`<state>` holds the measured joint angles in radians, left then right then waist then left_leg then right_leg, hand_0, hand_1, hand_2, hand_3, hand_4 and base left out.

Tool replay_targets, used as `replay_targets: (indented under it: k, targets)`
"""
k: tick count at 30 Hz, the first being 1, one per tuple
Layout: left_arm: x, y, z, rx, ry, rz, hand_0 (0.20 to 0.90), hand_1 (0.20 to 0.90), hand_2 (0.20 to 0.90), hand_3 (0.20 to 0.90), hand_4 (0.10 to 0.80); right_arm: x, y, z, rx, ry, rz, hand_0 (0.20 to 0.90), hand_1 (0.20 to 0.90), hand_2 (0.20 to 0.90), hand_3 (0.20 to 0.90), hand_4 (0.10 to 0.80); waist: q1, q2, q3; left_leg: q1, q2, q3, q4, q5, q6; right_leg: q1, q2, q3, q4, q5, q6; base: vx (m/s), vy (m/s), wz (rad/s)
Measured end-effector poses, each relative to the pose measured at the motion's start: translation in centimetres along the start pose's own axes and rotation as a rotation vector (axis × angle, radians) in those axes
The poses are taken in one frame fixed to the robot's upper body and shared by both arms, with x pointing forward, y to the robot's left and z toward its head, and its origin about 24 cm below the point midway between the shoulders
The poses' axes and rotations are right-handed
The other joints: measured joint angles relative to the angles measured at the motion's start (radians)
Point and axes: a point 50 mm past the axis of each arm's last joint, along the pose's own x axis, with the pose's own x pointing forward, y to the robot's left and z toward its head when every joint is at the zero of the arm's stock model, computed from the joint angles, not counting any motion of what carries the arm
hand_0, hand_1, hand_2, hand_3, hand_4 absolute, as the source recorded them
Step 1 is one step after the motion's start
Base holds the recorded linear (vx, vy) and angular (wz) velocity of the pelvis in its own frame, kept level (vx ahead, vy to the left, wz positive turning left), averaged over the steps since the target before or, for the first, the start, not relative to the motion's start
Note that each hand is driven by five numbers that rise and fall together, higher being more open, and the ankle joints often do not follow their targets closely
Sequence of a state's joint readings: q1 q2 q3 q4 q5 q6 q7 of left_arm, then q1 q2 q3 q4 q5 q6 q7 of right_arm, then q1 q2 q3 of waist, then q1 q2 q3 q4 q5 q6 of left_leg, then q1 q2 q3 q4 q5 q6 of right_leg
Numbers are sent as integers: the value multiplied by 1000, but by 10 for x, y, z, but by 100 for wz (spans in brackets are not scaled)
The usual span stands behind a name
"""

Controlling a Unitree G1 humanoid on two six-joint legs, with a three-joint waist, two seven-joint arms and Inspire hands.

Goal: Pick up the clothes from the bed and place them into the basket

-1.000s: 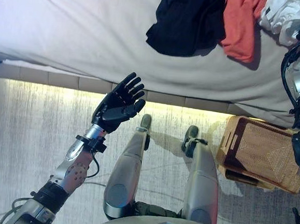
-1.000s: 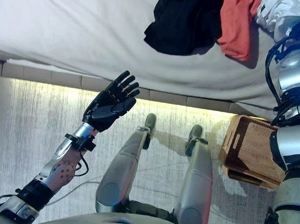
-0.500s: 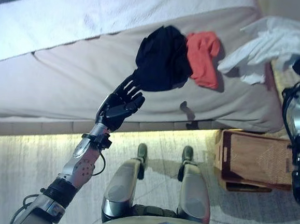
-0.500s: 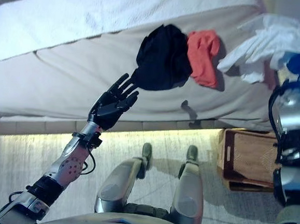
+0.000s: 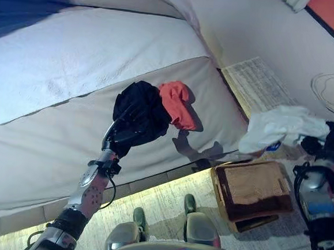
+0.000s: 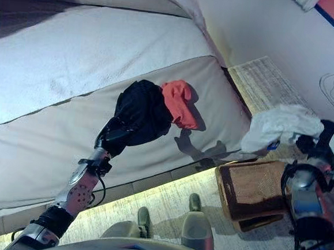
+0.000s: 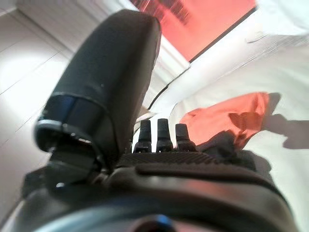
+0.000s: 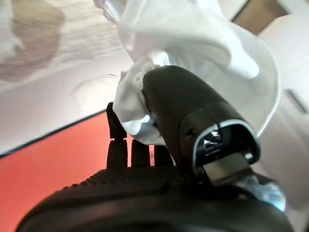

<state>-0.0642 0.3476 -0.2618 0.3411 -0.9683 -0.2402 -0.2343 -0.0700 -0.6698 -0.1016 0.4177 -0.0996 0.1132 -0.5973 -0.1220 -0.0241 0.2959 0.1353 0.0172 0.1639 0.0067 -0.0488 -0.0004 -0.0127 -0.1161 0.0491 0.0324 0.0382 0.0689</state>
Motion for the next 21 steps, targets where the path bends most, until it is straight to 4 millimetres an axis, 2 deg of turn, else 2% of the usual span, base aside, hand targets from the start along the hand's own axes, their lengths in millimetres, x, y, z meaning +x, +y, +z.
replay_targets:
  k: [7, 14, 20, 21]
  targets:
    - [-5, 5, -11, 2, 28, 39, 900, 900, 900, 900, 800, -23, 3, -26, -1, 73, 34, 300, 300, 300, 200, 100, -49, -2, -33, 18, 2, 34, -16, 0, 1, -1, 10, 37, -15, 12, 19, 31, 7, -19]
    - [-9, 6, -16, 9, 40, 52, 900, 900, 900, 900, 800, -32, 7, -35, -15, 102, 59, 300, 300, 300, 200, 100, -49, -3, -55, 28, 8, 52, -22, 0, -1, -2, 21, 55, -17, 18, 28, 1, -5, -7]
    - [-14, 9, -19, 7, 53, 65, 900, 900, 900, 900, 800, -44, 24, -52, -70, 166, 144, 300, 300, 300, 200, 100, -41, -6, -79, 31, 17, 50, -30, 9, -8, 1, 28, 52, -26, 26, 27, 1, -31, 1]
    - [-14, 9, -19, 7, 53, 65, 900, 900, 900, 900, 800, -46, 27, -55, -83, 173, 166, 641, 641, 641, 598, 498, -39, -6, -79, 31, 17, 50, -31, 11, -9, 5, 28, 51, -34, 30, 26, 0, 0, 0]
